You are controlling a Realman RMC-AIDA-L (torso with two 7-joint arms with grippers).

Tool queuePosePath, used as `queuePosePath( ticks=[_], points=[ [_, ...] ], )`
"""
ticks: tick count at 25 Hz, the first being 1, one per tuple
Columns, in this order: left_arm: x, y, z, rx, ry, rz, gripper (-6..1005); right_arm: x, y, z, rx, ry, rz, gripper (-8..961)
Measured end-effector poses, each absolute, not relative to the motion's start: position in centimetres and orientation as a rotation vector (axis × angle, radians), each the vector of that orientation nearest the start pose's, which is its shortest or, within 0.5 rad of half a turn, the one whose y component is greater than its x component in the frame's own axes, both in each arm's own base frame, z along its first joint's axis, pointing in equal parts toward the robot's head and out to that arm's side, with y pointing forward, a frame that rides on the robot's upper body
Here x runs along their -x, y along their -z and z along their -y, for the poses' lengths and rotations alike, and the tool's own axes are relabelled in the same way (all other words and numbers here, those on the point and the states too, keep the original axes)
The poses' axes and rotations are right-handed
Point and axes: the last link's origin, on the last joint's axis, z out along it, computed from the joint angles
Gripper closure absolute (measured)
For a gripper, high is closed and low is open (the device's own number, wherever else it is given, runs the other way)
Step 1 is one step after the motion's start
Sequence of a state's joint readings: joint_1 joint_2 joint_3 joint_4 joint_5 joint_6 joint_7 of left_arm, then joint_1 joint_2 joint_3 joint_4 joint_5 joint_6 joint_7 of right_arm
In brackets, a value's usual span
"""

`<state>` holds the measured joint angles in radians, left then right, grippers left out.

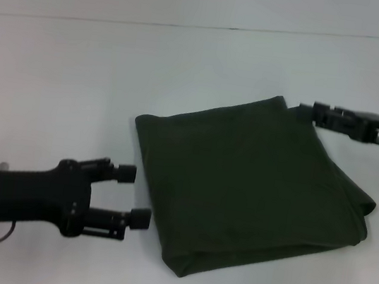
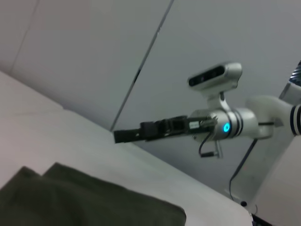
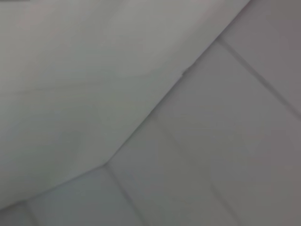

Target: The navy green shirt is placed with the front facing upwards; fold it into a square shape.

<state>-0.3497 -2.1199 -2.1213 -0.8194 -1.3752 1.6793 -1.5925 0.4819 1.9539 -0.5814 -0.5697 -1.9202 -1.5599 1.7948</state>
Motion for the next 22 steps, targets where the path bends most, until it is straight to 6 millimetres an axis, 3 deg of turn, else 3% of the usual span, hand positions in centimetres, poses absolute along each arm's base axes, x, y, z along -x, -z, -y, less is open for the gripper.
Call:
queuePosePath(
  ticks=[5, 12, 18, 22],
  points=[
    [24.7, 2.7, -26.8, 2.907, 0.842, 0.822, 38, -30.9, -6.3, -31.7, 2.457, -0.783, -1.48, 101],
    [25.0, 3.1, -26.3, 2.924, 0.825, 0.81, 38, -33.2, -8.9, -29.7, 2.348, -0.671, -1.736, 101],
    [24.9, 4.4, -25.7, 2.972, 0.769, 0.817, 38, -34.5, -11.4, -27.8, 2.245, -0.741, -1.773, 101],
    [24.6, 5.3, -25.5, 3.014, 0.753, 0.823, 38, -34.9, -11.6, -27.3, 2.225, -0.751, -1.778, 100]
  ],
)
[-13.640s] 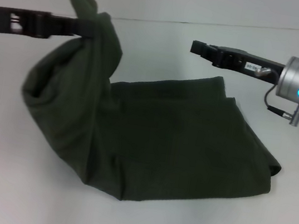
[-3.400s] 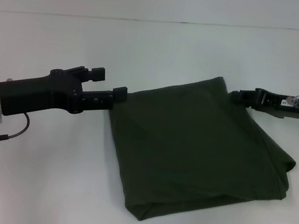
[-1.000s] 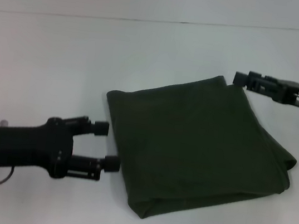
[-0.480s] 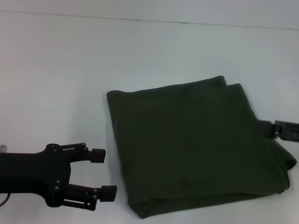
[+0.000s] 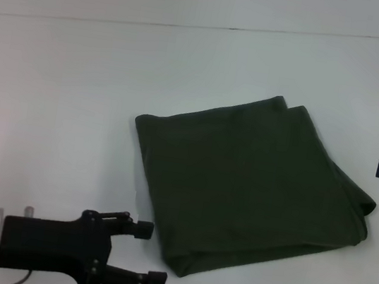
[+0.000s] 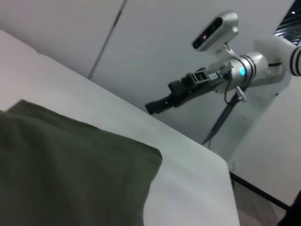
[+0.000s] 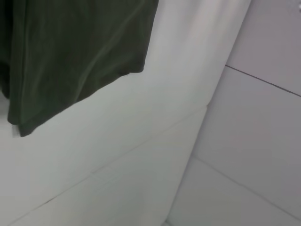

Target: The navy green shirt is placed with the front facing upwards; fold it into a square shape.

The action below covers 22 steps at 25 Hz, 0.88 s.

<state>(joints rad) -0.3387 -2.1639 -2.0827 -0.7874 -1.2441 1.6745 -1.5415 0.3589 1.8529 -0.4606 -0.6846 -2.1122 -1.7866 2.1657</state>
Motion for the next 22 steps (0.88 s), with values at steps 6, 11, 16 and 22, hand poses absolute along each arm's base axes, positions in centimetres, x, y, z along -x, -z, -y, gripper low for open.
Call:
queuePosePath(
  ticks=[6, 11, 16, 22],
  points=[
    [24.0, 6.6, -26.4, 3.033, 0.709, 0.812, 55, -34.7, -11.3, -27.5, 2.231, -0.757, -1.773, 100],
    [23.8, 7.2, -26.9, 3.047, 0.656, 0.797, 77, -34.9, -10.8, -27.5, 2.229, -0.695, -1.818, 100],
    [23.6, 7.1, -27.2, 3.042, 0.655, 0.778, 96, -35.9, -10.7, -27.4, 2.173, -0.605, -1.884, 100],
    [23.4, 7.0, -27.6, 3.04, 0.651, 0.757, 96, -36.3, -10.2, -27.4, 2.15, -0.561, -1.912, 99]
  ],
)
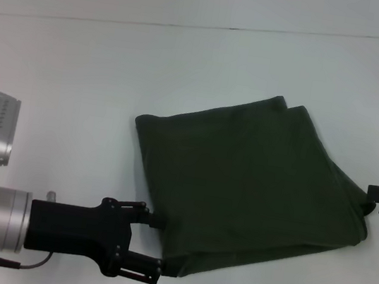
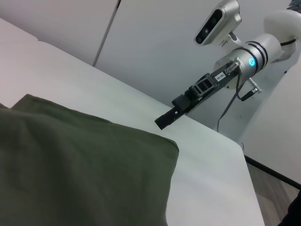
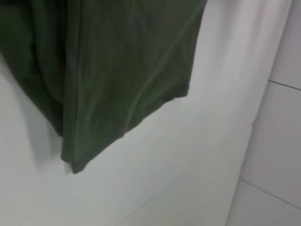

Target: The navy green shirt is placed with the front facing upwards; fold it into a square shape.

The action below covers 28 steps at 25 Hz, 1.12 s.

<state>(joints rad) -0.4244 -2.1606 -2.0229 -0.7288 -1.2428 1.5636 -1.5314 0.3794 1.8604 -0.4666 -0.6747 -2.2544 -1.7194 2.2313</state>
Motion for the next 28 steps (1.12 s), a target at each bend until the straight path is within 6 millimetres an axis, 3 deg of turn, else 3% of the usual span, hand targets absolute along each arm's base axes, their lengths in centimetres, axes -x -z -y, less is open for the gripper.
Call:
queuePosePath(
  ticks=[28],
  points=[
    [23.1, 7.1, -28.1, 3.035, 0.64, 0.733, 96, -37.1, -8.0, -27.9, 2.1, -0.427, -1.978, 102]
  ],
)
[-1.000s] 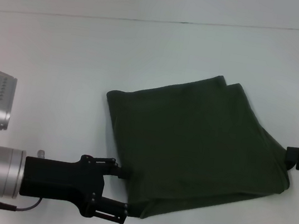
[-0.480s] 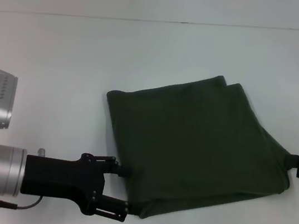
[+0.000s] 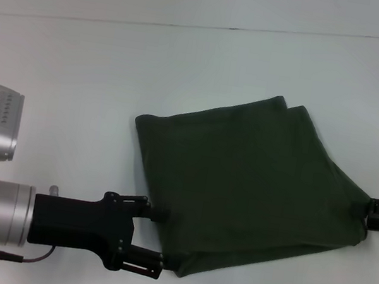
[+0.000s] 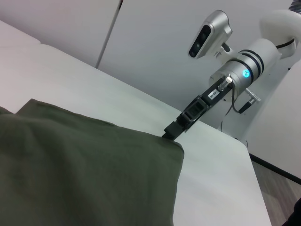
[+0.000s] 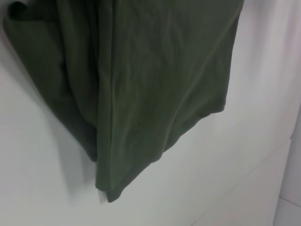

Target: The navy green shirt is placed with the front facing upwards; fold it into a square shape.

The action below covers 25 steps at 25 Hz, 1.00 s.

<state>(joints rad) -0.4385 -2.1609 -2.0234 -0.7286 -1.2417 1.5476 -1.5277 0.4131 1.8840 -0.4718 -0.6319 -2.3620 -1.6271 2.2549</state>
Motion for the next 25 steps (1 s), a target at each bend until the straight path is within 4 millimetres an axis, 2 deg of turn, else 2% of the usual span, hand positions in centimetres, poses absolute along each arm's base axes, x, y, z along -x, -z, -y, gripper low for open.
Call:
queuePosePath(
  ticks=[8, 13, 18, 25],
  points=[
    [23.1, 6.9, -28.2, 3.035, 0.639, 0.726, 96, -36.6, -7.5, -28.7, 2.109, -0.433, -1.962, 99],
    [23.0, 6.8, -28.4, 3.032, 0.64, 0.721, 96, -36.5, -7.4, -28.9, 2.113, -0.432, -1.962, 278],
    [23.0, 6.6, -28.6, 3.028, 0.639, 0.707, 96, -36.5, -7.3, -28.9, 2.116, -0.428, -1.962, 521],
    [22.9, 6.5, -28.7, 3.026, 0.637, 0.699, 96, -36.1, -7.1, -29.1, 2.146, -0.409, -1.956, 719]
  ],
)
